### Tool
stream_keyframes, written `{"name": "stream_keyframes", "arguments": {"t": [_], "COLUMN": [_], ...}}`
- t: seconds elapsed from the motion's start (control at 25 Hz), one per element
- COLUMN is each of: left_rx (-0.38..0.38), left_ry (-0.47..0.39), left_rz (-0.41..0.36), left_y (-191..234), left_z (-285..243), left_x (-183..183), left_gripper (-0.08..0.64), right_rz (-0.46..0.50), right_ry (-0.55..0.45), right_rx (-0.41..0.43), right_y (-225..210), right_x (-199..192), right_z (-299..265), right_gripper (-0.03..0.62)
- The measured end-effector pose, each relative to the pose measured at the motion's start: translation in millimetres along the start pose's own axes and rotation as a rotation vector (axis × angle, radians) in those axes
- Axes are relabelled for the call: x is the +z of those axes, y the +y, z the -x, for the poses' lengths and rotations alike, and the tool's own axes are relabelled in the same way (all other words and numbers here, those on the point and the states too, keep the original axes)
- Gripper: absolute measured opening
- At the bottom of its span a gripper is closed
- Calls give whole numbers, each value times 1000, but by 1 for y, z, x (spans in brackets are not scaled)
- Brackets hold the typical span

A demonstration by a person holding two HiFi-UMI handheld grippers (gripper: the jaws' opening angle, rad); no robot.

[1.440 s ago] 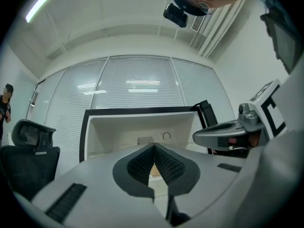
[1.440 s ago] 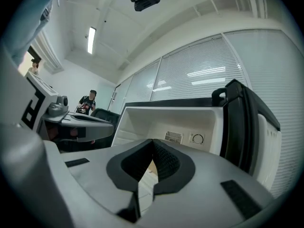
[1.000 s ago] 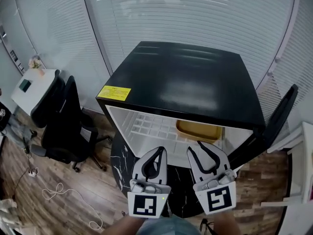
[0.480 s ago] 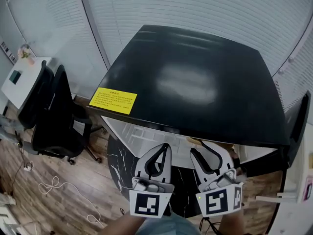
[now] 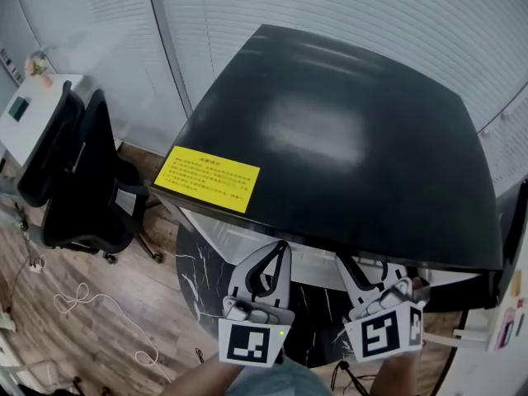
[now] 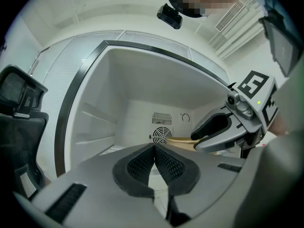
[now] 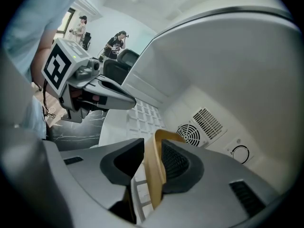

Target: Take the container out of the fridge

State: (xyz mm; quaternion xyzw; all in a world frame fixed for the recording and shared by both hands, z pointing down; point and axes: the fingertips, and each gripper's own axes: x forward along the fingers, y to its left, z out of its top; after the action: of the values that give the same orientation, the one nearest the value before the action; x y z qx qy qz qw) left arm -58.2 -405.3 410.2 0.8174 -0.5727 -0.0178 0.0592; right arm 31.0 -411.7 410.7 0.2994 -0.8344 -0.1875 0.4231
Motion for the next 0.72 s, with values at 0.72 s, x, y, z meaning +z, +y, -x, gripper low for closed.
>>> {"name": "stream_keyframes", "arguments": {"t": [0.72], "left_rx": [22], "left_ry": [4], "left_rz": [32], "left_y": [14], "left_z": [-3], "left_x": [-9], "left_gripper": [14], "right_rz": [96], "right_ry": [104], "right_rx": [67], "right_y": [12], "right_x": [-7], "right_z": [-8], "right_gripper": [54]}}
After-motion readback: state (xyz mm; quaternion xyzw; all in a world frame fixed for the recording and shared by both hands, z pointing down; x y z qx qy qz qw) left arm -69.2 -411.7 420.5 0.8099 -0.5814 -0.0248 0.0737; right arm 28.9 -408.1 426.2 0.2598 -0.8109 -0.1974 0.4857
